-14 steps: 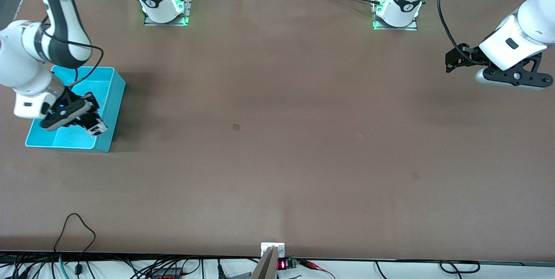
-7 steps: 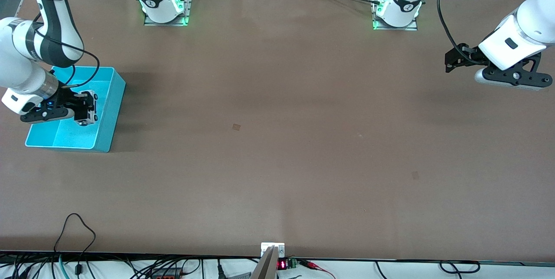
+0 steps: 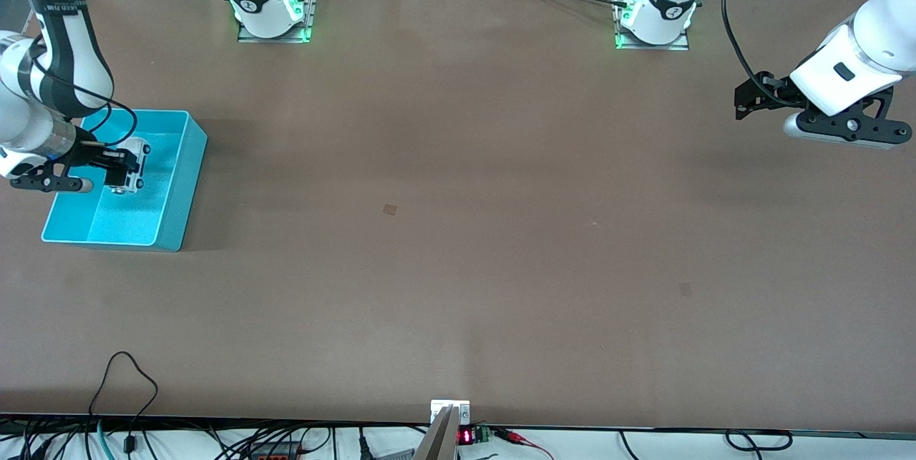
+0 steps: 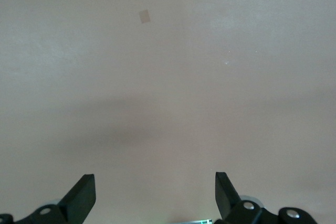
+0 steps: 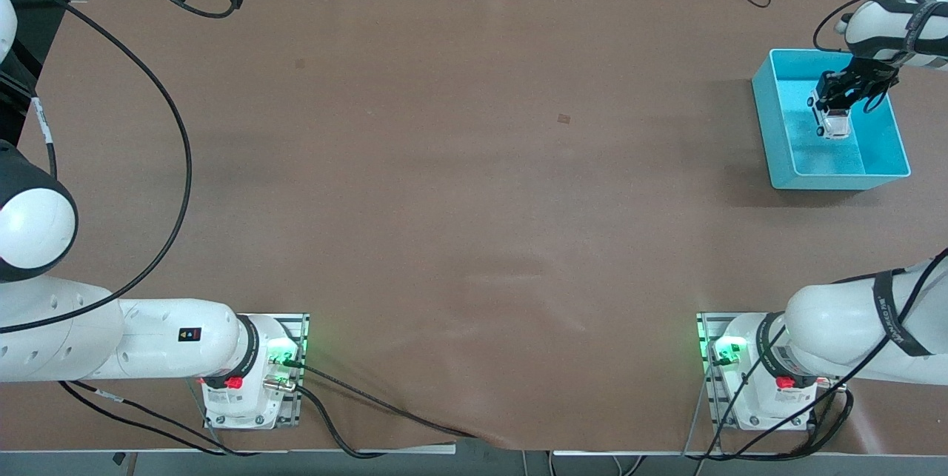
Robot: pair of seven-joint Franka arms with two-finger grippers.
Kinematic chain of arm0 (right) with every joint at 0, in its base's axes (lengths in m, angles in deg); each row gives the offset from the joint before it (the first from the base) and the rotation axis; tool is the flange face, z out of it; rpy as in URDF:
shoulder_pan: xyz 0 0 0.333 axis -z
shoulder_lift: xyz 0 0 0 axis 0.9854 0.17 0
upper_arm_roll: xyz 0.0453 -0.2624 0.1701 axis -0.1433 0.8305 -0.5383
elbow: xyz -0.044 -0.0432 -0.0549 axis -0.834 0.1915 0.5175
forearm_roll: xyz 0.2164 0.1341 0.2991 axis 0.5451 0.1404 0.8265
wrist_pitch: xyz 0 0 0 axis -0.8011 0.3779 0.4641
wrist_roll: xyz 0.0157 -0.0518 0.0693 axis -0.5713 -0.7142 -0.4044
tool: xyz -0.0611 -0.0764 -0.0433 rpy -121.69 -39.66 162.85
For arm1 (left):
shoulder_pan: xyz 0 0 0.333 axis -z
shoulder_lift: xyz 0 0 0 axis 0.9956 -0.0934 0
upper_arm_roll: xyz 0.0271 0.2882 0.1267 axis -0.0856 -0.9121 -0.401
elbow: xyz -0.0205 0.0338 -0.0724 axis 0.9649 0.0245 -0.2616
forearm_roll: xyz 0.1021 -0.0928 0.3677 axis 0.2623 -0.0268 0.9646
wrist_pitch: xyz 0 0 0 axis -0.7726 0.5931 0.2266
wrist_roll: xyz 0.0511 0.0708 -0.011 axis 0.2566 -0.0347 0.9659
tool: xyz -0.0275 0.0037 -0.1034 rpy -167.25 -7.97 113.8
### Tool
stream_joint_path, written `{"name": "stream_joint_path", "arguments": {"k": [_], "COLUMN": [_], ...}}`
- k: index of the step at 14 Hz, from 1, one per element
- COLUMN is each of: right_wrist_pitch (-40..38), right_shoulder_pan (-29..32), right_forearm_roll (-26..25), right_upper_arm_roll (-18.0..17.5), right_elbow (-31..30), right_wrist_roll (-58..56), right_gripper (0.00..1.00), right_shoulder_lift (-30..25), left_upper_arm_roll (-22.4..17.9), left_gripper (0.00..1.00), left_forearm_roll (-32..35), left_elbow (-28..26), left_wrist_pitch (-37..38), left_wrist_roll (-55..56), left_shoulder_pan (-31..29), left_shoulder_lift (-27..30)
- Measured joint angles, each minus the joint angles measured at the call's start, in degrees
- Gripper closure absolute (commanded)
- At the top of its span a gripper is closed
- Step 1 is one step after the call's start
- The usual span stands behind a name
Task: Wind and store white jeep toy
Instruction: 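Lift the jeep with the right gripper over the cyan bin, then lower the jeep into the bin and open the right gripper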
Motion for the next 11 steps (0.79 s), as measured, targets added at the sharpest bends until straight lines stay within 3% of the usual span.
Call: {"name": "stream_joint_path", "arguments": {"k": [6, 8, 9, 10, 11], "right_wrist_pitch": [6.67, 7.64, 7.71, 7.71, 7.71], "right_shoulder_pan": [0.85, 1.50, 1.77, 2.00, 2.10], "right_forearm_roll": [-0.01, -0.02, -0.02, -0.02, -0.02], "right_upper_arm_roll": [0.00, 0.00, 0.00, 0.00, 0.00], "right_elbow": [-2.44, -3.41, -3.59, -3.64, -3.64], "right_wrist_roll": [0.17, 0.16, 0.16, 0.16, 0.16], "right_gripper": [1.00, 0.93, 0.82, 0.57, 0.41], "right_shoulder_lift": [4.59, 5.72, 6.13, 6.37, 6.37], "left_upper_arm_roll": [0.14, 0.23, 0.22, 0.21, 0.18], "left_gripper": [0.00, 0.00, 0.00, 0.00, 0.00], "left_forearm_roll": [0.00, 0.00, 0.00, 0.00, 0.00], "left_elbow": [0.00, 0.00, 0.00, 0.00, 0.00], "left_wrist_pitch": [0.05, 0.05, 0.05, 0.05, 0.05], "left_wrist_roll": [0.00, 0.00, 0.00, 0.00, 0.00], "left_shoulder_pan": [0.08, 0.16, 0.15, 0.14, 0.09], "left_shoulder_lift": [0.00, 0.00, 0.00, 0.00, 0.00]}}
